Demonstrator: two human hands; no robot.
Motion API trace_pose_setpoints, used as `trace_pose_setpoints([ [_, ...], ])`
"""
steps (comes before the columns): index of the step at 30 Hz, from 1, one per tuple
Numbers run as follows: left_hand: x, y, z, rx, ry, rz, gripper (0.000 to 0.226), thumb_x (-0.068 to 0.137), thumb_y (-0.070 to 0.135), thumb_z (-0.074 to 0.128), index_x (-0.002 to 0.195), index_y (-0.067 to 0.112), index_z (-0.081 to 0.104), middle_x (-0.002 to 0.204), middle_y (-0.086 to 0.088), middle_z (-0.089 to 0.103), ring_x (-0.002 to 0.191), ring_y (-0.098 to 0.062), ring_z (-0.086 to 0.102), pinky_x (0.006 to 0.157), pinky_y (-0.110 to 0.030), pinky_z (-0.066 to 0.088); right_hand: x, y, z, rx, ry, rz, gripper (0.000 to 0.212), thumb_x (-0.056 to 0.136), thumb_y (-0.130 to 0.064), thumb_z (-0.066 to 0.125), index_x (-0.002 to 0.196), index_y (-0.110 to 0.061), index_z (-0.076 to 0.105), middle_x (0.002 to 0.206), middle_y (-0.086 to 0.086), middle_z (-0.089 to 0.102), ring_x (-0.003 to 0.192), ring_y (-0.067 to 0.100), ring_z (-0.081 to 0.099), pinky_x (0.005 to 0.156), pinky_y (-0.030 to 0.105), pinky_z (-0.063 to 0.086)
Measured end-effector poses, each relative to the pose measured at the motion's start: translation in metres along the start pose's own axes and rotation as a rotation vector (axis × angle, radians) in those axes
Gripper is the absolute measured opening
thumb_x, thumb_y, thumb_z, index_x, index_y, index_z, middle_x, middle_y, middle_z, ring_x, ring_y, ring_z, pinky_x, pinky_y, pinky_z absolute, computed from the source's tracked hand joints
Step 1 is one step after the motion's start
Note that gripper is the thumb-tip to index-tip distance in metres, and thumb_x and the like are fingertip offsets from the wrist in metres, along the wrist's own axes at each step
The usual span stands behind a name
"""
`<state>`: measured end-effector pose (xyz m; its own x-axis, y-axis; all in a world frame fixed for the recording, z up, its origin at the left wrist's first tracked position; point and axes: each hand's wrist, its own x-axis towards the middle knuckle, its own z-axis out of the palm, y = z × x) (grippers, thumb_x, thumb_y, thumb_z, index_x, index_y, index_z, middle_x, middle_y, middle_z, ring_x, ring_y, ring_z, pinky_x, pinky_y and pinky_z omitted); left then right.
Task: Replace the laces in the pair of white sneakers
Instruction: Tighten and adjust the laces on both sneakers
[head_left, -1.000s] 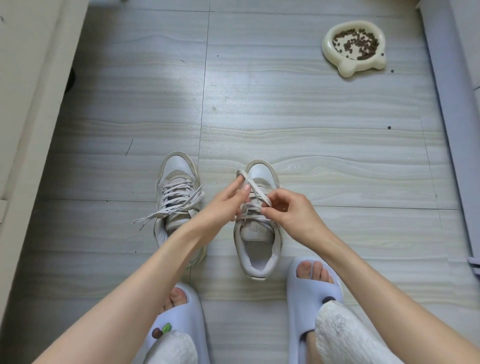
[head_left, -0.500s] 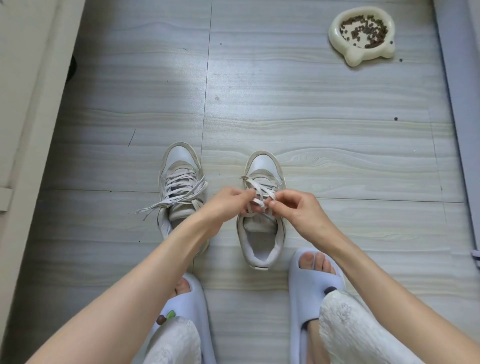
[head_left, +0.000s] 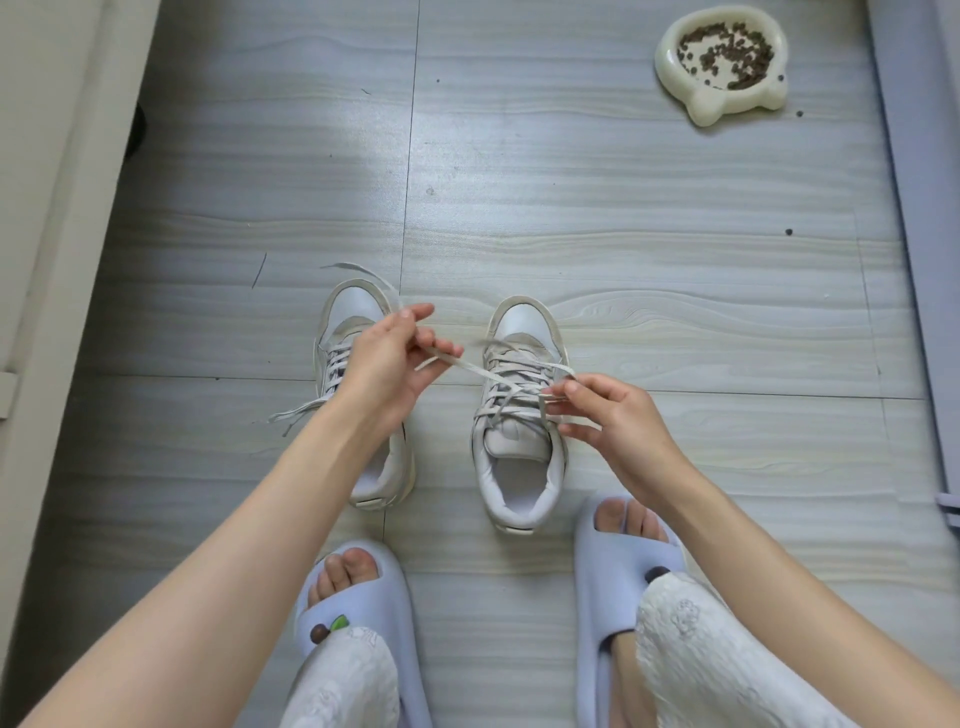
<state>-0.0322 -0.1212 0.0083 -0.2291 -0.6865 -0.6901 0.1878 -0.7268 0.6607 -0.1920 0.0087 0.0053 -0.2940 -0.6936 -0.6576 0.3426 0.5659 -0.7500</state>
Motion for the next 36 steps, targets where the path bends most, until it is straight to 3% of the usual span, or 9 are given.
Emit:
trace_pose_setpoints([
  [6,0.010,-0.008,-0.039,0.386,0.288,0.037,0.020,0.095,0.003,0.033,0.102,0.007,0.051,0.056,-0.002,0.038,0.036,-0.009,0.039,0.045,-0.023,0.046,0.004,0.019,-0.035,0.038,0.211,0.386,0.015,0.092,-0.009,0.051,0.081,-0.009,0.061,0.077,0.006,0.067,0.057,0.011,0.063,0.046,0.017,0.038],
  [8,0.012,-0.009,-0.041,0.650,0.378,0.127,0.028,0.088,0.009,0.037,0.113,0.011,0.049,0.082,-0.012,0.058,0.063,-0.023,0.062,0.073,-0.039,0.055,0.003,0.029,-0.039,-0.165,0.230,0.428,0.018,0.092,-0.015,0.052,0.079,-0.007,0.062,0.066,0.003,0.067,0.053,0.012,0.062,0.044,0.019,0.037],
  [11,0.009,-0.004,-0.032,1.060,0.390,0.362,0.060,0.088,0.011,0.047,0.143,0.005,0.025,0.137,-0.019,0.038,0.126,-0.031,0.039,0.106,-0.033,0.029,0.008,0.031,-0.042,-0.734,0.359,0.180,0.026,0.089,-0.028,0.056,0.074,-0.008,0.063,0.058,-0.003,0.065,0.066,0.020,0.065,0.061,0.028,0.041],
  [15,-0.003,-0.021,-0.014,1.269,0.050,0.802,0.035,0.088,0.009,0.048,0.121,0.002,0.055,0.123,-0.017,0.050,0.116,-0.029,0.049,0.101,-0.025,0.029,0.007,0.020,-0.030,-0.825,0.236,-0.213,0.010,0.087,-0.026,0.062,0.084,-0.016,0.060,0.082,-0.004,0.062,0.082,0.015,0.057,0.076,0.028,0.040],
  [18,-0.013,-0.054,-0.014,1.383,-0.315,0.599,0.038,0.091,0.021,0.056,0.127,0.011,0.048,0.122,-0.007,0.051,0.110,-0.022,0.054,0.096,-0.029,0.038,0.003,0.031,-0.014,-0.902,-0.032,-0.311,0.027,0.083,-0.027,0.068,0.106,-0.016,0.060,0.099,-0.008,0.055,0.092,0.004,0.052,0.086,0.020,0.039],
  [22,-0.017,-0.059,-0.023,1.589,-0.276,0.349,0.039,0.088,0.041,0.057,0.118,0.018,0.047,0.084,0.002,0.058,0.093,-0.025,0.058,0.076,-0.034,0.040,0.003,0.045,-0.016,-0.926,-0.042,-0.299,0.040,0.084,-0.024,0.066,0.121,-0.017,0.051,0.103,-0.007,0.043,0.084,0.005,0.046,0.084,0.024,0.039],
  [29,-0.017,-0.025,-0.020,0.947,-0.300,-0.222,0.022,0.094,0.016,0.046,0.081,0.011,0.063,0.056,0.004,0.040,0.049,-0.010,0.033,0.049,-0.020,0.033,0.000,0.018,-0.025,-0.332,-0.108,-0.002,0.013,0.085,-0.008,0.065,0.077,-0.017,0.060,0.074,-0.002,0.056,0.052,0.008,0.047,0.058,0.022,0.044],
  [32,-0.018,-0.019,-0.021,0.646,-0.388,-0.415,0.021,0.093,0.013,0.043,0.093,0.006,0.063,0.058,0.002,0.039,0.048,-0.009,0.028,0.049,-0.020,0.032,0.006,0.009,-0.036,-0.785,-0.157,-0.016,0.011,0.082,-0.017,0.070,0.072,-0.021,0.068,0.070,-0.008,0.062,0.066,0.010,0.055,0.068,0.025,0.044],
  [36,-0.018,-0.028,-0.011,0.484,-0.385,-0.345,0.035,0.089,-0.002,0.032,0.107,0.007,0.061,0.068,0.001,0.056,0.049,-0.007,0.033,0.043,-0.015,0.026,0.021,0.021,-0.028,-1.221,0.179,-0.251,0.015,0.086,-0.021,0.064,0.092,-0.011,0.073,0.094,0.011,0.064,0.093,0.030,0.059,0.079,0.035,0.044],
])
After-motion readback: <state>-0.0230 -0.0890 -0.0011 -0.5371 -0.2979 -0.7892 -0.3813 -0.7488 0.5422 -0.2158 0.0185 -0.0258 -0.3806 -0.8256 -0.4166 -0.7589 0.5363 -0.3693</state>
